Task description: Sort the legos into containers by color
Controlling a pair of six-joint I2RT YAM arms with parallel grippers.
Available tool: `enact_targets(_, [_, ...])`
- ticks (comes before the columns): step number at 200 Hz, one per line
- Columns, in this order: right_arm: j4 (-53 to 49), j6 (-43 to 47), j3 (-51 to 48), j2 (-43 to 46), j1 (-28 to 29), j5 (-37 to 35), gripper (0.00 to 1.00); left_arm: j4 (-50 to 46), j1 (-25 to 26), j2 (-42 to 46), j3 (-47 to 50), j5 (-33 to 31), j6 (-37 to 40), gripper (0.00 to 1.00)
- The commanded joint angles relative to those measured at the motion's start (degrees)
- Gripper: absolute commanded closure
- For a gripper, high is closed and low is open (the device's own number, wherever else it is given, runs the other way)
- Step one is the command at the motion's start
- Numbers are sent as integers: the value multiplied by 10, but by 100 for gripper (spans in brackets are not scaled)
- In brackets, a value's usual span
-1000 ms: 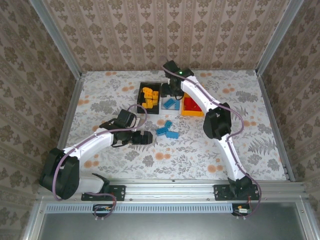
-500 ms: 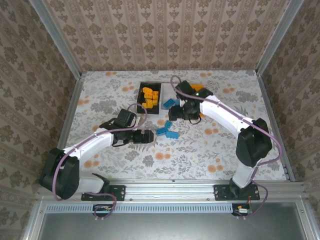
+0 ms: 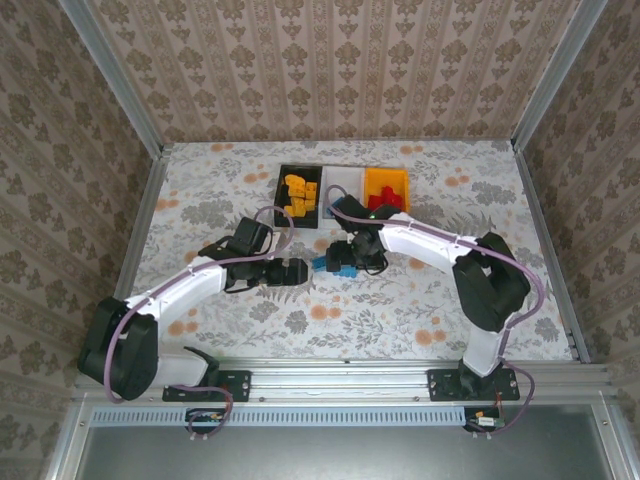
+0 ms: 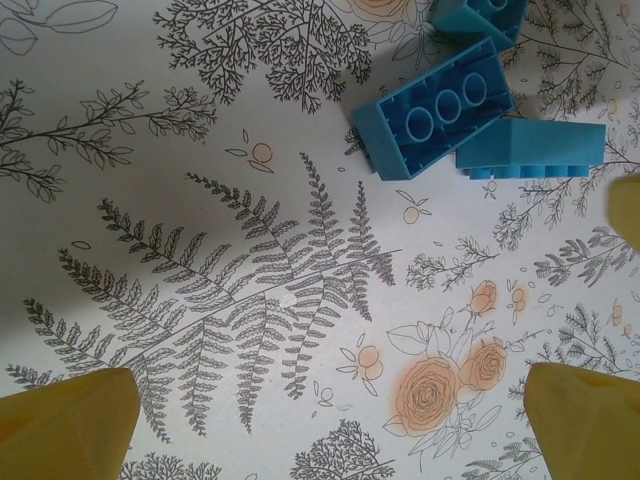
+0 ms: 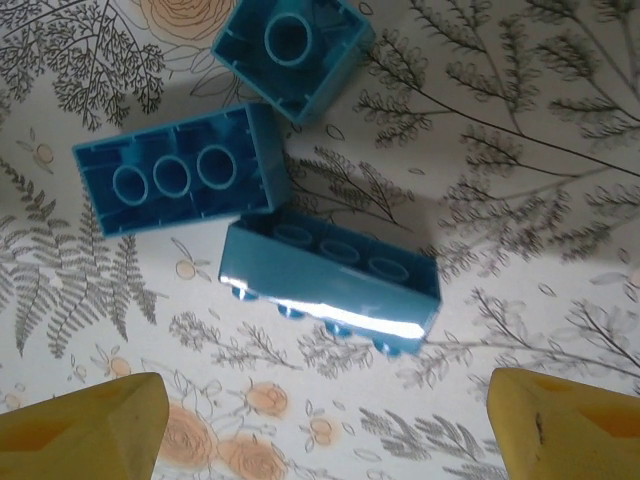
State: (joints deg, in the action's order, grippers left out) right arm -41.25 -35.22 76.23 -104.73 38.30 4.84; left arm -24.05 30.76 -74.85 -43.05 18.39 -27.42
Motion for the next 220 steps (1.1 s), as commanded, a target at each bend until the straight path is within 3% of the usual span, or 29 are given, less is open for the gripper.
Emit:
enact_targets(1, [0, -12, 31, -33, 3, 4, 15, -10, -1, 22, 3, 0, 4, 0])
enact_targets(102, [7, -6, 46, -101, 3, 1, 17, -17, -13, 31, 12, 1, 5, 0])
enact_targets(145, [24, -6, 16, -92, -8, 1, 28, -22, -14, 38, 17, -4, 3, 0])
enact_targets(187, [34, -2, -26, -58, -31, -1, 45, -14, -13, 30, 9, 1, -6, 0])
enact_targets(220, [24, 5, -49, -16, -48, -12, 45, -10, -10, 18, 0, 3, -7, 0])
